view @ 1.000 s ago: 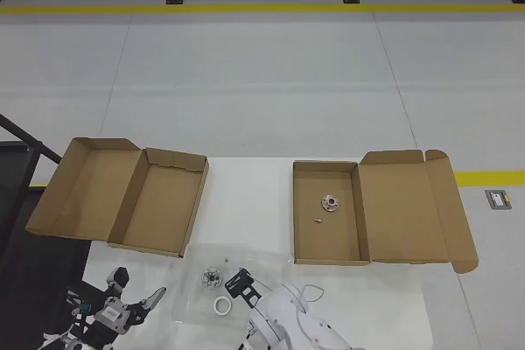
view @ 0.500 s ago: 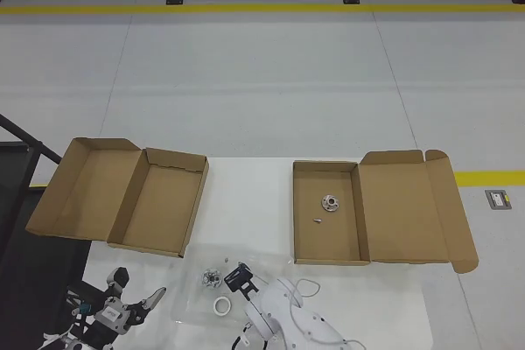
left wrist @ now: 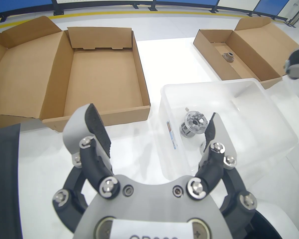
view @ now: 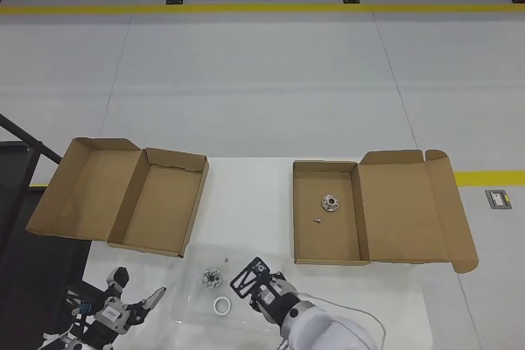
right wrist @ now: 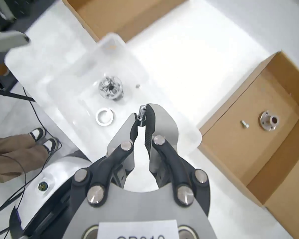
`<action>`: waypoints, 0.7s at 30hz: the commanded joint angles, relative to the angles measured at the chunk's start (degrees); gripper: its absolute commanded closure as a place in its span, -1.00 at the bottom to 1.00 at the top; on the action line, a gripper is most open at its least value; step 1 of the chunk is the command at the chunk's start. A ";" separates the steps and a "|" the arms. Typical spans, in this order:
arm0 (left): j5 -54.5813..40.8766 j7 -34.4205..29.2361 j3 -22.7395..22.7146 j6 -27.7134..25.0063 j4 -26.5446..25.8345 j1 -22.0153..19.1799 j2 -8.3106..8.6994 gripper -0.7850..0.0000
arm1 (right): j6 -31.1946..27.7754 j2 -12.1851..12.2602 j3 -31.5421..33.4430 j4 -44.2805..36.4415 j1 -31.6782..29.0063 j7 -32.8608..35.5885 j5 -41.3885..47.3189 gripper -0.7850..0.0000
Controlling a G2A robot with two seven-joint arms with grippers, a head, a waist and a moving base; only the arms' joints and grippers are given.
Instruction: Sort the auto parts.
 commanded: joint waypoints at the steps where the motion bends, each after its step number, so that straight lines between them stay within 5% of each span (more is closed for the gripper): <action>1: 0.00 0.00 0.00 0.00 0.00 0.00 0.00 -1.00 | -5.81 0.82 2.32 -1.91 -2.52 -8.70 0.83 1.00; 7: 0.00 0.00 0.00 0.00 0.00 0.00 0.00 -1.00 | -10.13 2.36 7.93 -2.75 -6.81 -22.85 -1.36 1.00; 10: 0.00 0.00 0.00 0.00 0.00 0.00 0.00 -1.00 | -6.20 2.40 10.10 -1.38 -6.35 -21.45 -0.71 1.00; 15: 0.00 0.00 0.00 0.00 0.00 0.00 0.00 -1.00 | 9.99 1.51 14.05 6.24 1.02 -10.06 -1.70 1.00; 21: 0.00 0.00 0.00 0.00 0.00 0.00 0.00 -1.00 | 13.19 0.87 17.84 24.02 13.23 -4.37 6.22 1.00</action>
